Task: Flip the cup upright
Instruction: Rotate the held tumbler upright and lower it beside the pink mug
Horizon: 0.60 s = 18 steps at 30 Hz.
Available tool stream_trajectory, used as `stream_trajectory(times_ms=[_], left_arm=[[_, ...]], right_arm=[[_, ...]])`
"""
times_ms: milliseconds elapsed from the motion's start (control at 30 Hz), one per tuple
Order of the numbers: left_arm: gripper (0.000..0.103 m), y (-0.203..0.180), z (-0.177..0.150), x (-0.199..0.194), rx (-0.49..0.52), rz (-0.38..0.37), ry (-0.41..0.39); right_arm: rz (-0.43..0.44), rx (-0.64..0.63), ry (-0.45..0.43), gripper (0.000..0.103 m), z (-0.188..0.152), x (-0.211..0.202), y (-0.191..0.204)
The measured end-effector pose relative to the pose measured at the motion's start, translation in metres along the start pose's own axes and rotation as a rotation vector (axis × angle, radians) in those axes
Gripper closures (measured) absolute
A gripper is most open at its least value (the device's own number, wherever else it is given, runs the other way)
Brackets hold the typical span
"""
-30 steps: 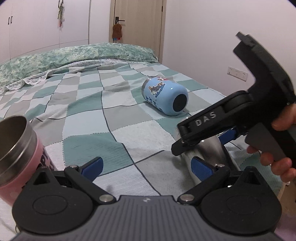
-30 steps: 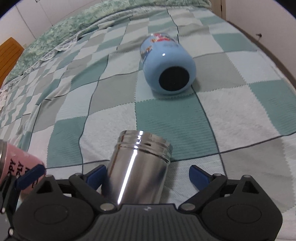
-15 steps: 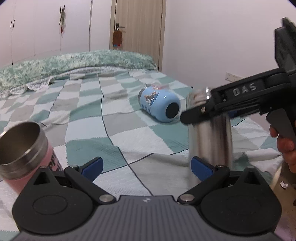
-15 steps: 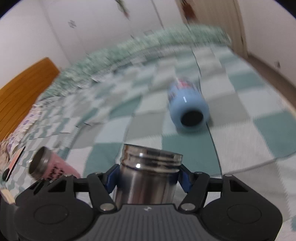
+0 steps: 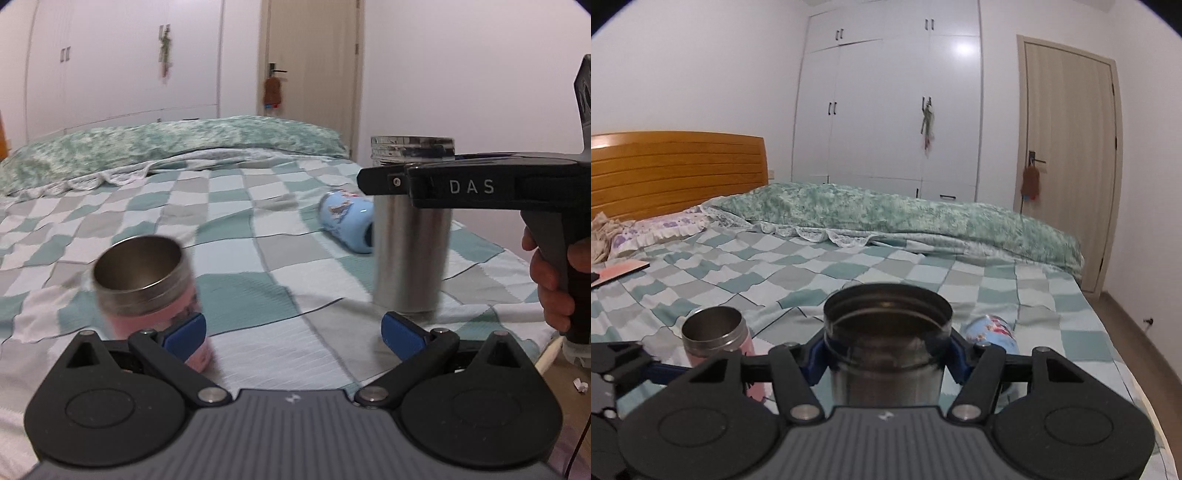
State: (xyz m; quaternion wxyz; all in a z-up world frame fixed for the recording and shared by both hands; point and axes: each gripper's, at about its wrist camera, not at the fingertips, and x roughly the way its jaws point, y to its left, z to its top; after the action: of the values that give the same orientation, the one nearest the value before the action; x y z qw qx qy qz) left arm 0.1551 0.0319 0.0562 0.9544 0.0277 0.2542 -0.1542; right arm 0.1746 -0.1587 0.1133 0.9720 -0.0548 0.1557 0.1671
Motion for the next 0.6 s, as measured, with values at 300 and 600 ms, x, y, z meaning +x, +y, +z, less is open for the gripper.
stream_trajectory(times_ms=[300,600], left_arm=[[0.0,0.027,-0.008,-0.002,-0.032,0.033,0.006],[0.0,0.042,-0.014,0.008,-0.062,0.04,0.009]], right_arm=[[0.011,-0.045,-0.06,0.042,-0.01,0.024,0.032],[0.011,0.011,-0.175,0.042,-0.031,0.045,0.034]])
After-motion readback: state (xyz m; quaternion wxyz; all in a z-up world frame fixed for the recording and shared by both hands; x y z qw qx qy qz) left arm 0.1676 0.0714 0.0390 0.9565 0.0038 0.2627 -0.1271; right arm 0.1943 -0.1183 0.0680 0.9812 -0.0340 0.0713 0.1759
